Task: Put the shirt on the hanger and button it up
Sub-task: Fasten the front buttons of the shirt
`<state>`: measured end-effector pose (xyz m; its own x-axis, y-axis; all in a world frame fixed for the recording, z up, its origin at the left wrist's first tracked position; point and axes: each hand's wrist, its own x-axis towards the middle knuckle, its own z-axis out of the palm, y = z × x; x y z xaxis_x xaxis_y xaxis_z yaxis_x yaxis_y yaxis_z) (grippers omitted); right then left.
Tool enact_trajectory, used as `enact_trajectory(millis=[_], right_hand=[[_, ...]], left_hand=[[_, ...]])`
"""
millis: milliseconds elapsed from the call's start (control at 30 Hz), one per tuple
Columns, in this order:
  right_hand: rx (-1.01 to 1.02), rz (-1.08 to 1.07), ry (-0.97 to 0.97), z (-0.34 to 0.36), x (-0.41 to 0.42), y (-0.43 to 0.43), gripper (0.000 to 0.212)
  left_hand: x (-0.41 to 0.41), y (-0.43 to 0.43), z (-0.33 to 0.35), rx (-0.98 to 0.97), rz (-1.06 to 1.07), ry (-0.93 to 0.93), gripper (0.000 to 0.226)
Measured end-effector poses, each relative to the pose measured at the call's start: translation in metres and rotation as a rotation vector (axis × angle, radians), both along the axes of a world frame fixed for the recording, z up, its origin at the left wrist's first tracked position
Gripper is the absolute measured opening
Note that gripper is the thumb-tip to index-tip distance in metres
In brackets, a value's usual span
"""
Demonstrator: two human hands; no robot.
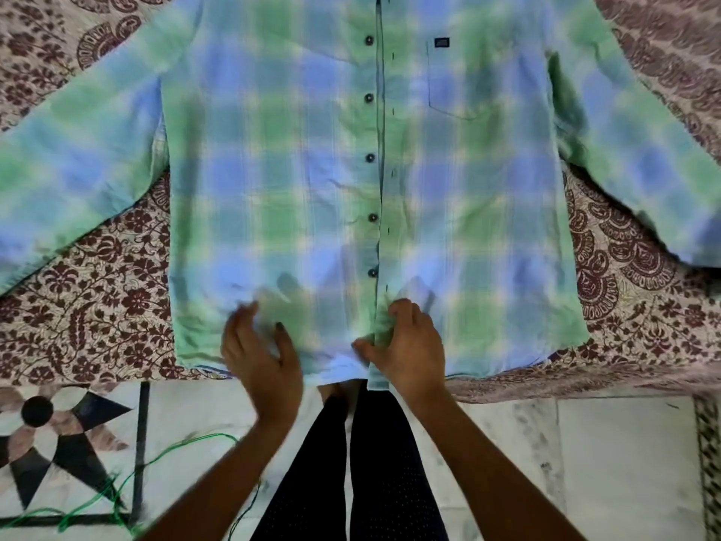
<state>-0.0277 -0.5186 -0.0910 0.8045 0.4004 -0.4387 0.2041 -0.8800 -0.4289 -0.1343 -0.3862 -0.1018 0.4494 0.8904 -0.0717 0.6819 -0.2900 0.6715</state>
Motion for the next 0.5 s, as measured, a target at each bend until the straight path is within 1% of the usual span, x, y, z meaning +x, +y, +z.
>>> enact_trajectory(millis=[33,100,133,167,200,267,300,400,467,500], right_hand=[[-0.001,-0.058,0.001,-0.003,-0.006,0.000,0.054],[0.071,-0.292,0.066,0.000,-0.007,-0.002,0.032],[0.111,-0.450,0.136,0.000,-0.006,-0.006,0.021],[0.180,-0.622,0.225,-0.001,-0.004,-0.012,0.012],[0.303,-0.789,0.339,-0.002,-0.002,-0.019,0.003],[0.547,-1.053,0.549,-0.003,-0.002,-0.033,0.006],[0.629,-1.122,0.619,-0.003,-0.003,-0.039,0.004],[0.698,-1.114,0.690,-0.001,-0.005,-0.048,0.016],[0.750,-1.072,0.702,0.000,-0.007,-0.048,0.017],[0.772,-1.053,0.664,0.000,-0.007,-0.047,0.018]], left_hand=[[0.003,-0.022,0.005,-0.164,0.107,-0.090,0.043],[0.008,-0.059,0.008,-0.558,0.371,-0.176,0.033],[0.012,-0.070,0.010,-0.729,0.479,-0.182,0.035],[0.014,-0.078,0.009,-0.848,0.546,-0.188,0.041],[0.017,-0.082,0.008,-0.925,0.583,-0.230,0.038],[0.024,-0.086,0.005,-1.028,0.653,-0.313,0.017],[0.027,-0.087,0.004,-1.072,0.717,-0.315,0.016],[0.031,-0.090,0.007,-1.180,0.951,-0.247,0.025],[0.030,-0.089,0.007,-1.210,0.967,-0.256,0.019],[0.028,-0.088,0.006,-1.202,0.955,-0.254,0.019]])
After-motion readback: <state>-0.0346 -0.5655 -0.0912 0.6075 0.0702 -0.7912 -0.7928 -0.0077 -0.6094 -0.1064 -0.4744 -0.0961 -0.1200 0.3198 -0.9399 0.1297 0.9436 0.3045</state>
